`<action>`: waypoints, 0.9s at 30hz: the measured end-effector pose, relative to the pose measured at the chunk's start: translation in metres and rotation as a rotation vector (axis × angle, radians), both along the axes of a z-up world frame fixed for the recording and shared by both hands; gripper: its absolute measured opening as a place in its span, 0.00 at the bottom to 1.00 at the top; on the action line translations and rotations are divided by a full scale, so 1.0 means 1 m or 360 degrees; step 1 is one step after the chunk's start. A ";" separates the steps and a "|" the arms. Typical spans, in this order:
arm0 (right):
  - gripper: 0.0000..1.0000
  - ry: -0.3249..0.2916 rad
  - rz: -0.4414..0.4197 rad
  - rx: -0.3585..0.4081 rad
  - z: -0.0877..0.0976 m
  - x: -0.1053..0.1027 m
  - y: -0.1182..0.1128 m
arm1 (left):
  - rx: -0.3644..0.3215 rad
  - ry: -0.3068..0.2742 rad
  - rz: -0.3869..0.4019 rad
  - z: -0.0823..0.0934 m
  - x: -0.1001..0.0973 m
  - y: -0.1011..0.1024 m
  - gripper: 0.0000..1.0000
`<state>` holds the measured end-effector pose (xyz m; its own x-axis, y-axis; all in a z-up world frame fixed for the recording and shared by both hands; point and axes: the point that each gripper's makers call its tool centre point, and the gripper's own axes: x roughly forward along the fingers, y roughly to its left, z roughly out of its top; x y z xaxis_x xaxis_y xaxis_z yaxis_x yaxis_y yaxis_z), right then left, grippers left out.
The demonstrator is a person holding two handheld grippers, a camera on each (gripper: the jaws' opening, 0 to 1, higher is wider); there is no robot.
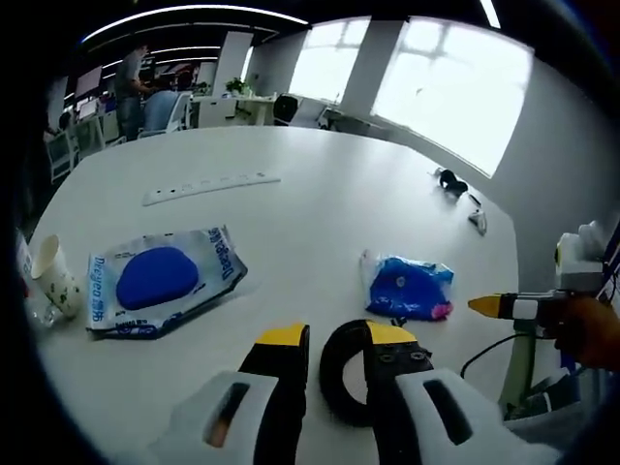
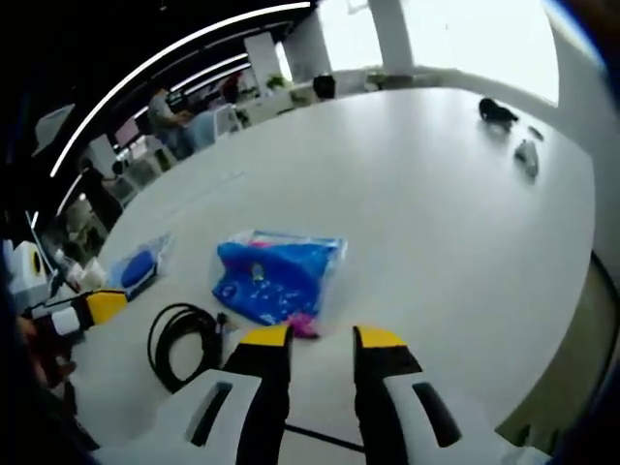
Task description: Arrange the tabletop items into an orderly group along one side of the table until the central work area is clear of visible clutter.
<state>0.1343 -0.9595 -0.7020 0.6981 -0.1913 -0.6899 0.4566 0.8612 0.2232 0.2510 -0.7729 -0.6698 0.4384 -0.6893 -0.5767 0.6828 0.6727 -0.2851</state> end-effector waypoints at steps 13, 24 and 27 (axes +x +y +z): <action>0.21 0.0001 0.0001 0.0011 -0.002 0.010 -0.003 | -0.0008 -0.0002 -0.0043 0.001 0.005 -0.023 0.21; 0.21 0.0007 -0.0025 0.0038 -0.006 0.019 -0.008 | -0.0002 0.0012 -0.0072 -0.005 0.011 -0.037 0.21; 0.21 0.0001 -0.0034 0.0052 -0.007 0.023 -0.008 | -0.0005 0.0019 -0.0077 -0.005 0.011 -0.040 0.21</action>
<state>0.1569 -0.9673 -0.7093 0.6938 -0.1835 -0.6964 0.4747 0.8437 0.2507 0.2619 -0.8126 -0.6751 0.3979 -0.7113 -0.5794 0.7109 0.6383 -0.2954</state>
